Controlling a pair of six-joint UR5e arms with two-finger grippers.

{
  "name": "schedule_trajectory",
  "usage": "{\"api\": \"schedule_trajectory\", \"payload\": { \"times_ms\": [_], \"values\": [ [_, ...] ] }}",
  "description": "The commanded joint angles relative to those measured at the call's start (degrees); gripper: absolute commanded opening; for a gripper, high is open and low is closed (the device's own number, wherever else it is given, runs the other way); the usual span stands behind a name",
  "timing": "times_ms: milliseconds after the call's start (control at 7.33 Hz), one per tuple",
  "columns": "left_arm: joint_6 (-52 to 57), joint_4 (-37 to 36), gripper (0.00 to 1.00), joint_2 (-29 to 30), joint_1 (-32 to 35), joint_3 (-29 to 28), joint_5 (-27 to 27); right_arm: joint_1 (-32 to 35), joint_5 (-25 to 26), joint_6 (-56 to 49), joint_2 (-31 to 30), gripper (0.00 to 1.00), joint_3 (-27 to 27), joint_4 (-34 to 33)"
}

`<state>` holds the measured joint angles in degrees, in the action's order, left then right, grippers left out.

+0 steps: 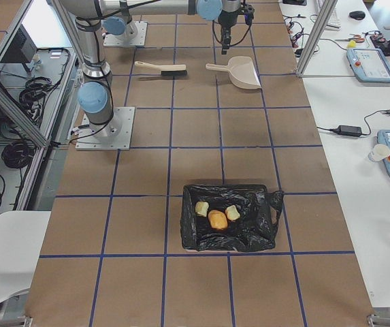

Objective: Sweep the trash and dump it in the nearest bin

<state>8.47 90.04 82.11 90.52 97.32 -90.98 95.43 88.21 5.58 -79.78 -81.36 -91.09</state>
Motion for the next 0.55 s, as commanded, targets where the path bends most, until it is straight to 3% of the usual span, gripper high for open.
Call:
{"api": "schedule_trajectory", "payload": {
  "times_ms": [0,409],
  "values": [
    [-0.03,2.23,1.0,-1.86,0.0,-0.2,-0.16,-0.07,0.03,-0.04,-0.11,0.74,-0.03,0.38],
    [0.05,4.71,1.0,-2.93,0.0,0.32,-0.43,-0.51,0.38,0.05,-1.43,0.74,-0.91,0.65]
  ]
}}
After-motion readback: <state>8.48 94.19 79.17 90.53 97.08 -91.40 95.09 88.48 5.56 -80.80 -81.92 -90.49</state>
